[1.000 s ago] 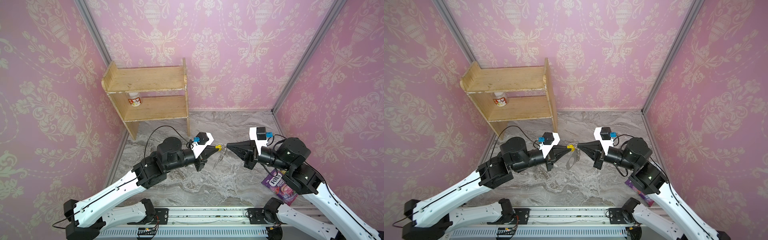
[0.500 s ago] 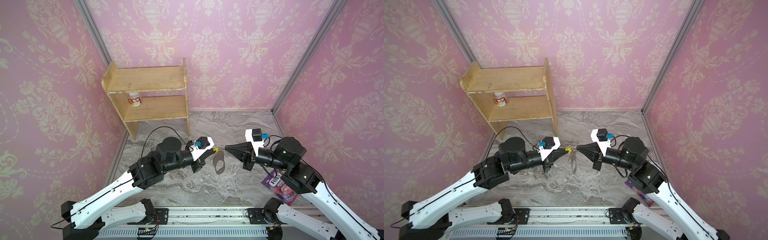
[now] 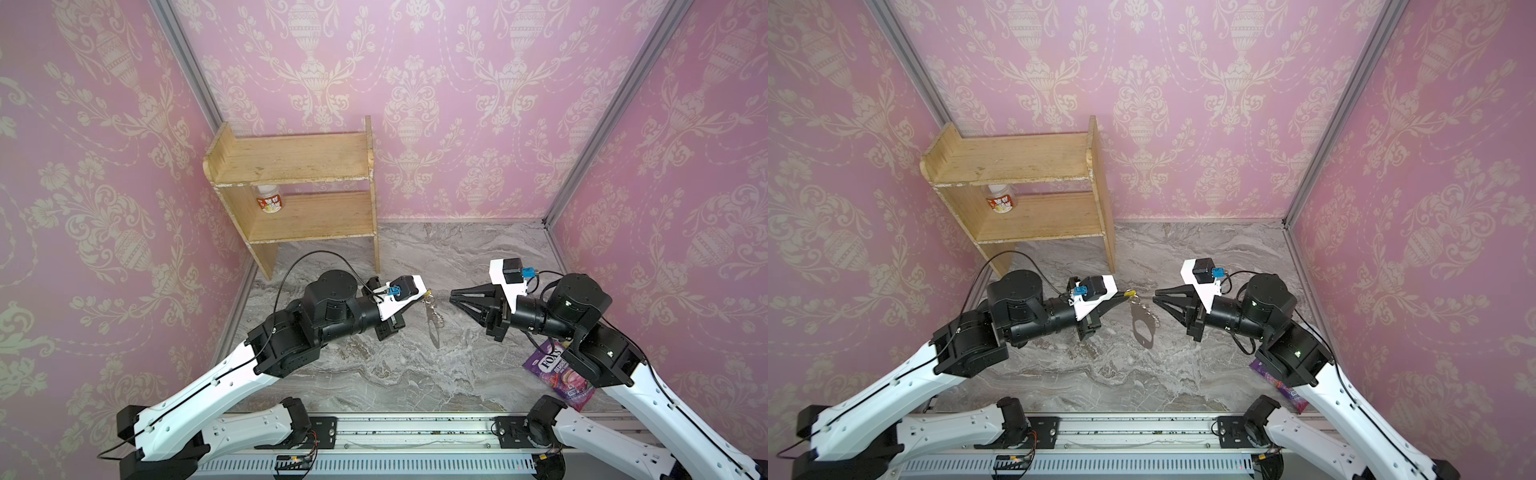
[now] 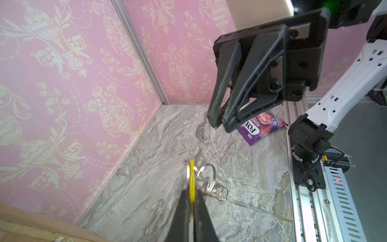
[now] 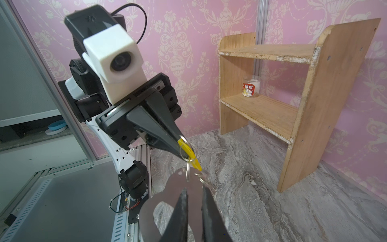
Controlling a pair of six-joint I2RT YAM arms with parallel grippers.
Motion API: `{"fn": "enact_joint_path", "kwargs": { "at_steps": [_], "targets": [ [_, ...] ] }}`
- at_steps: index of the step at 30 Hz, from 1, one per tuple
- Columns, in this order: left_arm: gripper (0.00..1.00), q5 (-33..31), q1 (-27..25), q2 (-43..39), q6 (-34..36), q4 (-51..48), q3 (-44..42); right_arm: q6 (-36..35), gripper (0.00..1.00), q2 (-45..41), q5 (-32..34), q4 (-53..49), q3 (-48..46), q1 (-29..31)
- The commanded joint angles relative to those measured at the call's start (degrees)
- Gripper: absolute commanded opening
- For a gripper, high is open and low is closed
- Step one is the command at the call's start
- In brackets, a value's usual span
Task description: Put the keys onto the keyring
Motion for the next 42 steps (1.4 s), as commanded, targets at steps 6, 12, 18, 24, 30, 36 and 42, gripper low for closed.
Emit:
{"fn": "enact_joint_path", "kwargs": {
  "at_steps": [6,12,18,24,30,36,42],
  "targets": [
    [0.00,-2.40,-0.13,1.94,3.60,-1.85,4.35,-0.87,0.37,-1.22,1.10,-1.26,0.05,-0.15],
    [0.00,-3.76,-0.22,3.70,4.31,-3.27,4.74,-1.98,0.59,-2.72,3.14,-2.89,-0.69,-0.16],
    [0.00,-6.73,-0.31,9.63,4.69,-6.61,6.62,-2.76,0.77,-4.89,7.51,-5.93,-1.65,-0.16],
    [0.00,-6.86,-0.31,16.29,1.99,-5.68,6.10,-2.96,0.87,-7.68,14.53,-9.05,-3.39,-0.17],
    [0.00,-6.09,-0.22,23.47,0.82,-0.08,5.46,-3.27,0.90,-11.18,20.02,-12.34,-4.77,-0.28],
    [0.00,-0.75,1.18,33.58,-0.86,6.76,8.12,-3.36,0.92,-15.58,23.64,-15.48,-5.64,-0.38],
    [0.00,2.90,2.51,43.38,-2.92,10.60,13.63,-4.37,0.94,-18.38,25.38,-17.66,-5.57,-0.45]
  ]
}}
